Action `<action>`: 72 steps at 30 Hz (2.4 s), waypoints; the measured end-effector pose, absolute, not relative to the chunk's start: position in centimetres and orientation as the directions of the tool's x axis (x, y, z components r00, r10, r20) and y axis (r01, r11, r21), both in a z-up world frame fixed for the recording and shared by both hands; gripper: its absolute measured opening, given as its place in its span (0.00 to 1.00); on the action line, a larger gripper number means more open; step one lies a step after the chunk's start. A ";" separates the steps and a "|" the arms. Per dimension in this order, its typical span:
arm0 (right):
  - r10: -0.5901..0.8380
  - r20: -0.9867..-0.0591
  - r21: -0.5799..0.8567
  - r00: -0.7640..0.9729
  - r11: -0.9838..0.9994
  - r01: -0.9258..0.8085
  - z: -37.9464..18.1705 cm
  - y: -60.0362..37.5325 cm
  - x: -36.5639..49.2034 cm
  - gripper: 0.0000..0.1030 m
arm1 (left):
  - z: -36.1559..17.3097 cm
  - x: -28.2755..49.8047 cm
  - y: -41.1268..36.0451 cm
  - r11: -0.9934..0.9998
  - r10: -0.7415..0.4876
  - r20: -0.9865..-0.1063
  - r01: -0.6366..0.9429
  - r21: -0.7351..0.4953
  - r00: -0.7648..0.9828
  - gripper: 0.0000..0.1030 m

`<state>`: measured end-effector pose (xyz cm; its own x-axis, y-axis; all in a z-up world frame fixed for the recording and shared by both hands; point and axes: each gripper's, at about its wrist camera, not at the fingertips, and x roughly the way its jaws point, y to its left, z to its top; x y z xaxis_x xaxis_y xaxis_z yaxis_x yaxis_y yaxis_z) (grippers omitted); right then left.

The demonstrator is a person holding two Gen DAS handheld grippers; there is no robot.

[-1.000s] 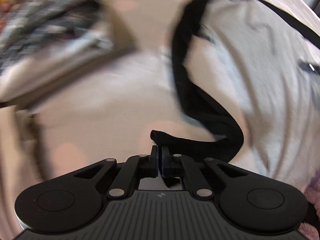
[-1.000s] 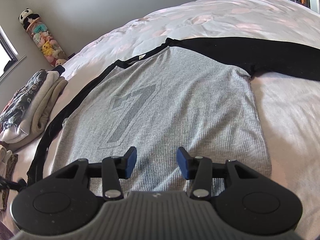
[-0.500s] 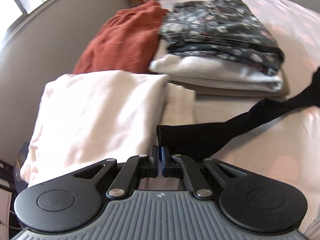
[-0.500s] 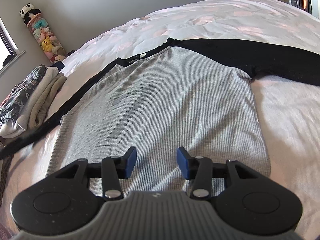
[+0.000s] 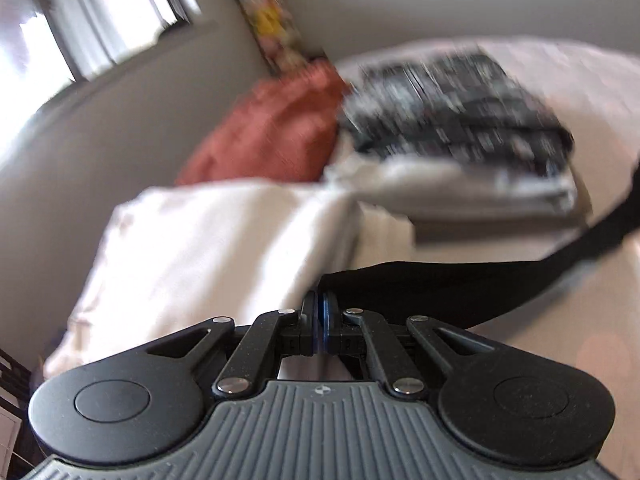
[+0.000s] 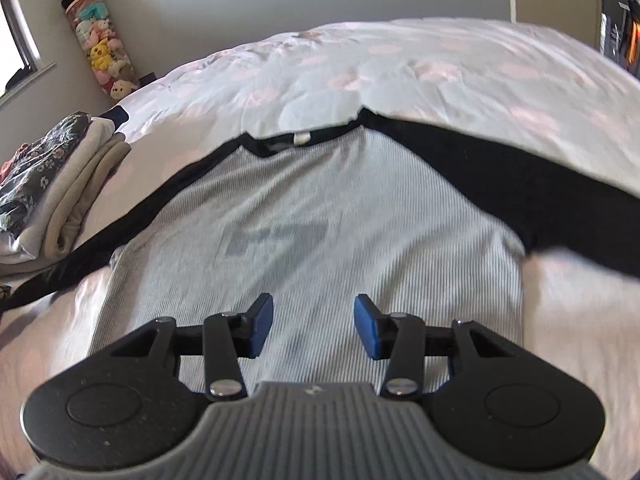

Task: Fold clothes

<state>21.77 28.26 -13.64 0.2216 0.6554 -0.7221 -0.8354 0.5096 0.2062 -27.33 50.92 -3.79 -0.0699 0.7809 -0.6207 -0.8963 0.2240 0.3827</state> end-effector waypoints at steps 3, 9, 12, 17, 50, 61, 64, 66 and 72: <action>0.651 -0.722 0.156 0.236 0.485 -0.860 -12.8 31.3 22.4 0.47 | -4.1 -27.8 51.4 0.261 0.751 -0.658 -0.887 0.380 -0.061 0.01; 0.649 -0.732 0.107 0.206 0.409 -0.906 -12.0 38.2 22.9 0.47 | -4.3 -28.0 52.3 0.267 0.728 -0.685 -0.906 0.329 -0.035 0.01; 0.664 -0.722 0.090 0.194 0.367 -0.926 -11.3 41.2 23.1 0.47 | -4.8 -28.2 53.0 0.264 0.715 -0.698 -0.913 0.311 -0.031 0.01; 0.675 -0.717 0.118 0.177 0.367 -0.923 -11.1 46.7 24.9 0.46 | -5.1 -28.5 53.4 0.271 0.702 -0.712 -0.917 0.292 -0.019 0.01; 0.654 -0.667 0.050 0.358 0.518 -0.854 -11.7 52.7 28.4 0.11 | 0.0 -28.3 50.3 0.283 0.812 -0.572 -0.936 0.209 0.118 0.00; 0.658 -0.664 0.045 0.355 0.509 -0.859 -14.0 55.9 27.8 0.04 | -2.6 -27.4 57.4 0.240 0.763 -0.647 -0.928 0.284 0.000 0.00; 0.645 -0.669 0.056 0.369 0.539 -0.840 -15.3 56.6 28.5 0.01 | -3.9 -27.1 58.1 0.220 0.754 -0.654 -0.917 0.333 -0.056 0.00; 0.638 -0.684 0.073 0.354 0.542 -0.837 -16.0 56.8 29.1 0.01 | -4.5 -27.1 58.5 0.219 0.751 -0.655 -0.907 0.359 -0.078 0.01; 0.655 -0.683 0.090 0.323 0.514 -0.853 -15.7 55.2 30.7 0.05 | -4.1 -26.2 58.3 0.220 0.768 -0.634 -0.893 0.392 -0.089 0.01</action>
